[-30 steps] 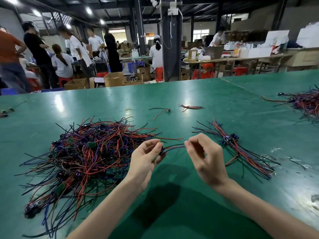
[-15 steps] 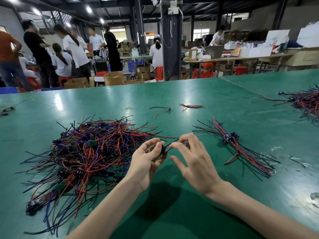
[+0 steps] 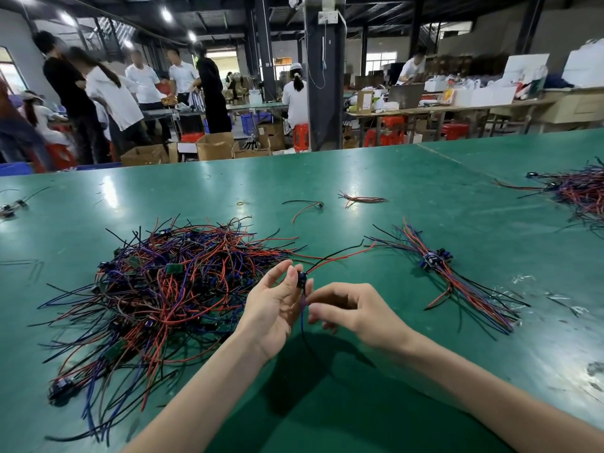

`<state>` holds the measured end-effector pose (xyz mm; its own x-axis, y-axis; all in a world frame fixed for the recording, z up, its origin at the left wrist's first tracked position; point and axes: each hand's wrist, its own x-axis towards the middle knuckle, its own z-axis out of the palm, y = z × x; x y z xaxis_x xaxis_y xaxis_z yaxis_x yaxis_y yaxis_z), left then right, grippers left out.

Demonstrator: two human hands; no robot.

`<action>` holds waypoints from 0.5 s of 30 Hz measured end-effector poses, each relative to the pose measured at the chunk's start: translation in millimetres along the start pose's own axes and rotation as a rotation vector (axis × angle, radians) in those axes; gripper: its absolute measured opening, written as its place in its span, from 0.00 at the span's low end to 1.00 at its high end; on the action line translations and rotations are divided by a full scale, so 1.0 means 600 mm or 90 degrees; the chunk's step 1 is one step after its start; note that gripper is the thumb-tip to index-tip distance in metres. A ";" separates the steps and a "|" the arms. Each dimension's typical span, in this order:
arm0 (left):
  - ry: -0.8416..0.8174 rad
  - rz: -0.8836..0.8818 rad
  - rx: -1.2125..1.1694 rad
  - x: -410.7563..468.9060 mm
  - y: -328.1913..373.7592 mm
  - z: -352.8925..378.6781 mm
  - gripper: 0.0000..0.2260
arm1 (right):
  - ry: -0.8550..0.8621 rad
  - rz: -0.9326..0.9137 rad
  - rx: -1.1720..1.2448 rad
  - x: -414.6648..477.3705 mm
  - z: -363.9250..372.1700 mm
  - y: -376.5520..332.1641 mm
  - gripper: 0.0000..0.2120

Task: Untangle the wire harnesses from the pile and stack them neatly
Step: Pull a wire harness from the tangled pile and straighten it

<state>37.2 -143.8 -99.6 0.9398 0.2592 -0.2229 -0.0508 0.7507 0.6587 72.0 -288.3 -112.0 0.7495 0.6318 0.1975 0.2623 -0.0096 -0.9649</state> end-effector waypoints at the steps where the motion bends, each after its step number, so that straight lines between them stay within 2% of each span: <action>1: 0.002 -0.006 0.003 0.000 0.000 0.001 0.06 | 0.020 0.023 0.039 0.003 -0.002 -0.001 0.02; 5: -0.008 -0.052 0.026 -0.005 -0.009 0.006 0.04 | 0.138 0.094 0.162 0.015 -0.013 0.001 0.03; 10: -0.037 -0.107 0.110 -0.010 -0.019 0.004 0.03 | 0.133 0.129 0.225 0.018 -0.024 0.004 0.07; 15: -0.072 -0.138 0.144 -0.013 -0.019 0.003 0.04 | 0.138 0.138 0.257 0.020 -0.025 0.004 0.06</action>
<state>31.3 -155.3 -104.0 0.9528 0.0293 -0.3020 0.2188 0.6232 0.7509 90.7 -292.3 -109.2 0.8809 0.4726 -0.0249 -0.1369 0.2042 -0.9693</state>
